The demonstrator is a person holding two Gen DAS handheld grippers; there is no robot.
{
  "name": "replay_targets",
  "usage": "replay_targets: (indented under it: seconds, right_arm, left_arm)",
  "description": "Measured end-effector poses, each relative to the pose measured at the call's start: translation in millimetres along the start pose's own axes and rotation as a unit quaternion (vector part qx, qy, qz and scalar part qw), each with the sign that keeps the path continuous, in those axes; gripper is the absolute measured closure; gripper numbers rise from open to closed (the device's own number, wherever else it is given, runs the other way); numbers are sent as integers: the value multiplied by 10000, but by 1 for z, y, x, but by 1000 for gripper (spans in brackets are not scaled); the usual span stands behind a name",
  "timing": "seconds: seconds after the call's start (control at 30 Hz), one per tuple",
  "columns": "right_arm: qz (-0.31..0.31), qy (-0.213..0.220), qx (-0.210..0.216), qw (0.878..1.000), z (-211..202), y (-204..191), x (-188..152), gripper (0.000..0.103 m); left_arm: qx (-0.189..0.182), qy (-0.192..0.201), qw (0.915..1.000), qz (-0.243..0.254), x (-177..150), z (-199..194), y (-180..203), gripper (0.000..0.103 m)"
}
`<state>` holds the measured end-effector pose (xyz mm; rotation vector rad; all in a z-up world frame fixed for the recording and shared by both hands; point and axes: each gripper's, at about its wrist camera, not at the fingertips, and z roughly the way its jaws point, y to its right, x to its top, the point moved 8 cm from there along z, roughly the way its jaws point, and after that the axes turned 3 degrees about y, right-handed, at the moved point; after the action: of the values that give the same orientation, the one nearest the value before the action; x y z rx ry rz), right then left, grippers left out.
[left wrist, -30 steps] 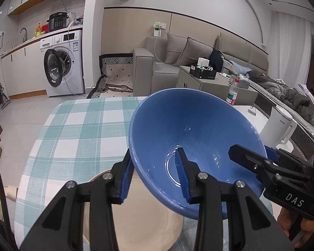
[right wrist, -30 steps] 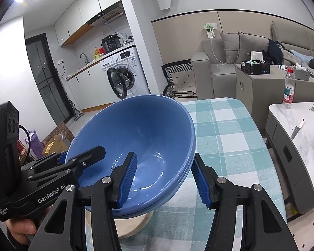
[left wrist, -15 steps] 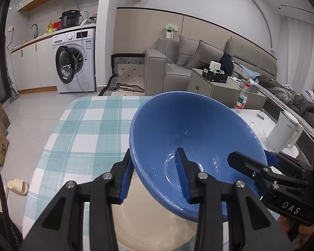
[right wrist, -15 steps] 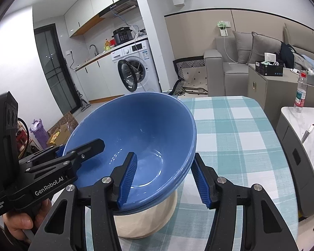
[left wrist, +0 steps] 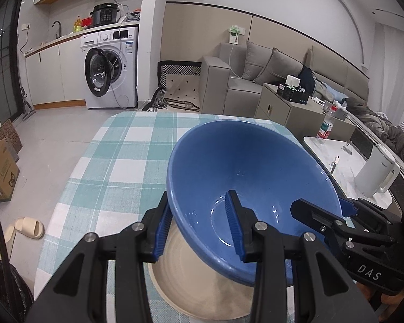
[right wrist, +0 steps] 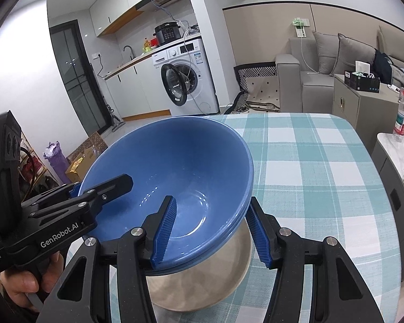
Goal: Organize plates and bowls
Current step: 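Lift the stacked blue bowls with both grippers and carry them over the cream plates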
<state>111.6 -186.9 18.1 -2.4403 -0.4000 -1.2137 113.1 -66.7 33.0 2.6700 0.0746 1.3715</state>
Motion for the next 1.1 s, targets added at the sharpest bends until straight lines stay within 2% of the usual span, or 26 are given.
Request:
replay_targets:
  seconds: [0.7,1.1]
  right_arm:
    - [24,-448,-53,9990,44,11,-25,48]
    - [-243,-322,-169,9990,48,5,-22,48]
  left_arm:
    - [81,-490,9987,-114,-30,34,-15,66]
    - [161,-581,9981,-117,-37,46,-21,65]
